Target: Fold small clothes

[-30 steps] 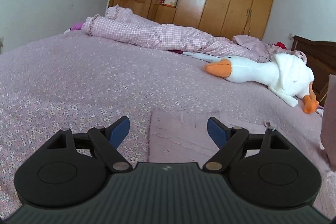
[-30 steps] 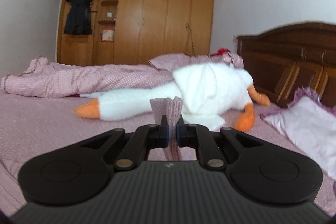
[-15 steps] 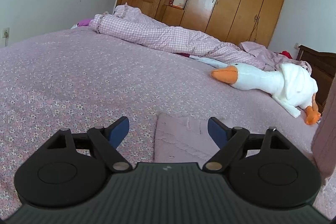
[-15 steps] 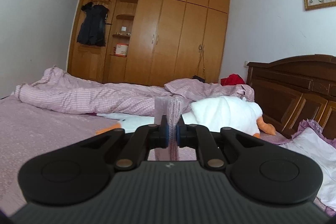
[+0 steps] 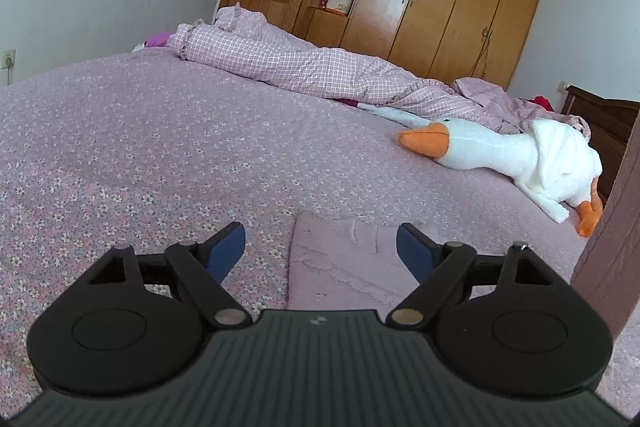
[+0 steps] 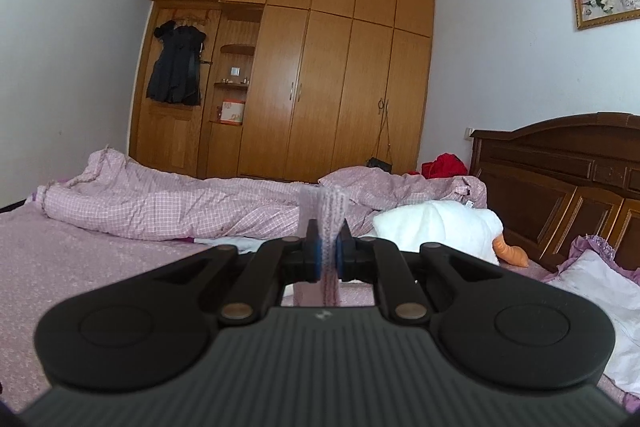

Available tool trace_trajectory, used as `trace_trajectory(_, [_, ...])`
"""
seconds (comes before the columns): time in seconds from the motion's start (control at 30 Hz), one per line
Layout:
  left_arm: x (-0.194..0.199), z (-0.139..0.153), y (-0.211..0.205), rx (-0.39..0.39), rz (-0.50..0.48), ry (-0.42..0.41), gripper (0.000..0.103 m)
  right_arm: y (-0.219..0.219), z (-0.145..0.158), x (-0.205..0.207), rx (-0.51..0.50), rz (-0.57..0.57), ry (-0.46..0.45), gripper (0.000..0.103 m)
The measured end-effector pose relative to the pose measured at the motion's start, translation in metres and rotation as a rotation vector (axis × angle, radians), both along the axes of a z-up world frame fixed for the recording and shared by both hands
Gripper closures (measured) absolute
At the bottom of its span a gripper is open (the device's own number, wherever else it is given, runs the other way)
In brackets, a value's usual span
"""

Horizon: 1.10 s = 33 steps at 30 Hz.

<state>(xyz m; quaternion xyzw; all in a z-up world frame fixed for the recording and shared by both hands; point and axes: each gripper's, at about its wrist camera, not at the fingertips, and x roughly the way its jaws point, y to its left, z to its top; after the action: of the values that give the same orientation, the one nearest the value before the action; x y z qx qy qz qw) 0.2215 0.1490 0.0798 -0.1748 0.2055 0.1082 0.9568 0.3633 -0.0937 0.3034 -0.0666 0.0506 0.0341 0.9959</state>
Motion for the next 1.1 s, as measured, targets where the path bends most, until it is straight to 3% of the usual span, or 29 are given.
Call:
trace_trajectory(0.3, [0.0,0.0,-0.005,0.004,-0.008,0.0,0.015,0.016,-0.001,0.004,-0.01,-0.008,0.022,0.092])
trace_trajectory(0.5, [0.002,-0.003,-0.008,0.014,-0.011,0.009,0.015,0.047,-0.031,0.002,-0.039,0.022,0.056,0.092])
trace_trajectory(0.63, [0.002,-0.003,-0.005,0.026,-0.001,0.01,0.015,0.078,-0.061,-0.004,-0.047,0.073,0.08,0.092])
trace_trajectory(0.77, [-0.001,-0.001,0.002,0.037,0.025,0.008,0.015,0.111,-0.114,-0.018,-0.068,0.176,0.07,0.091])
trace_trajectory(0.97, [-0.006,-0.001,0.023,-0.019,0.08,0.021,0.015,0.157,-0.204,-0.034,-0.112,0.325,0.198,0.091])
trace_trajectory(1.1, [-0.005,-0.002,0.03,-0.037,0.1,0.029,0.015,0.167,-0.229,-0.041,-0.118,0.364,0.257,0.091])
